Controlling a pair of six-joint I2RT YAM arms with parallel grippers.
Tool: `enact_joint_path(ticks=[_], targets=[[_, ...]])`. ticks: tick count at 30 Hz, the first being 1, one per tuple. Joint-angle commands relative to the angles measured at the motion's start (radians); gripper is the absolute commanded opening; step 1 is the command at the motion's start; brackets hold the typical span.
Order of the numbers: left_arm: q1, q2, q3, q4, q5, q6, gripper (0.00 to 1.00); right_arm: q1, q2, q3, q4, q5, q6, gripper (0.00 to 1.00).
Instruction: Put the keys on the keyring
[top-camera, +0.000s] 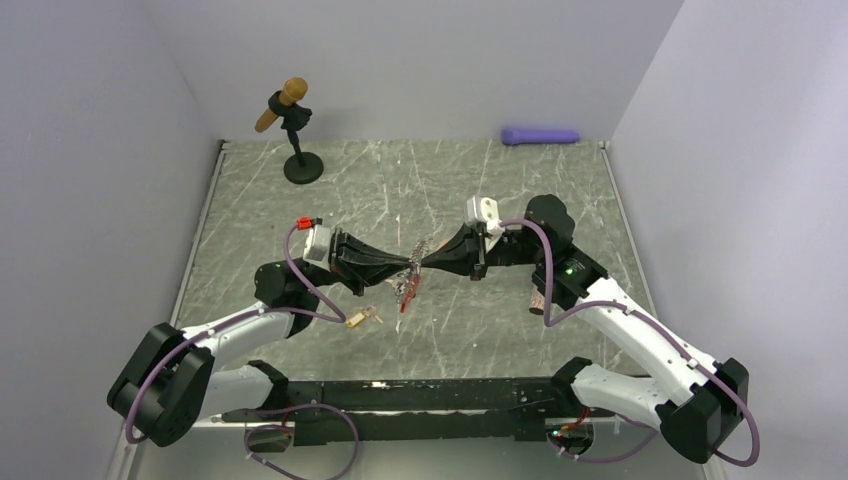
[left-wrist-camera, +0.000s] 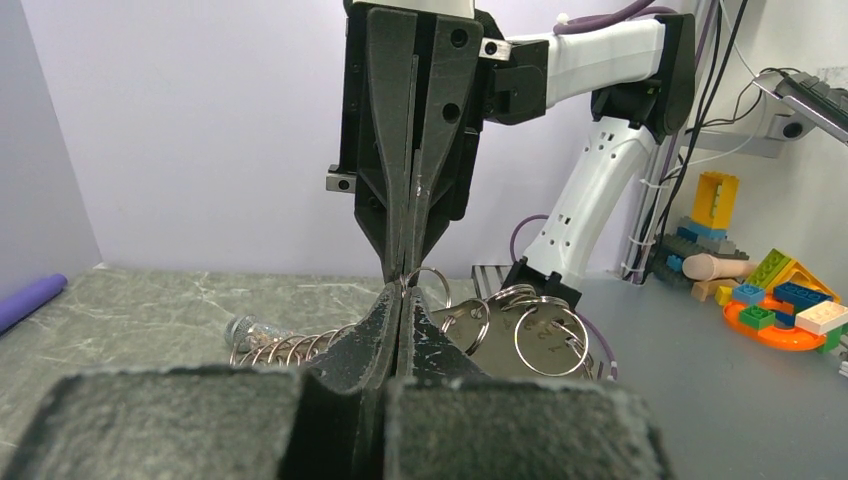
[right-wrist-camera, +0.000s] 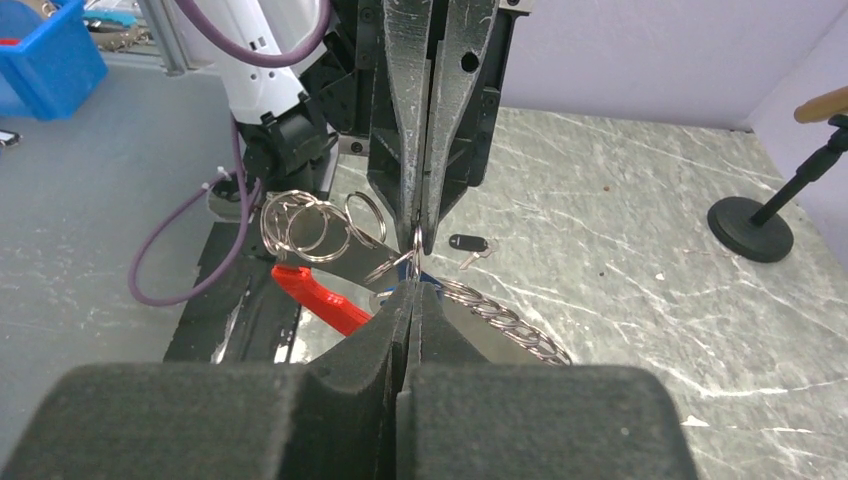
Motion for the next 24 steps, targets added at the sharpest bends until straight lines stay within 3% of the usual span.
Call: enact_joint_path(ticks=[1, 19, 24], targets=[[0.004, -0.016, 0.025, 0.163, -0.031, -0.01, 0.0, 0.006, -0.007, 0.013, -0.025, -0.018, -0.036, 0.0], [0.006, -0.013, 0.036, 0.164, -0.09, -0.037, 0.0, 0.04, -0.004, -0.021, -0.011, 0.088, -0.016, 0.0], [0.008, -0.008, 0.03, 0.163, -0.063, -0.031, 0.0, 0.022, -0.018, -0.006, 0.025, 0.059, 0.024, 0.13]])
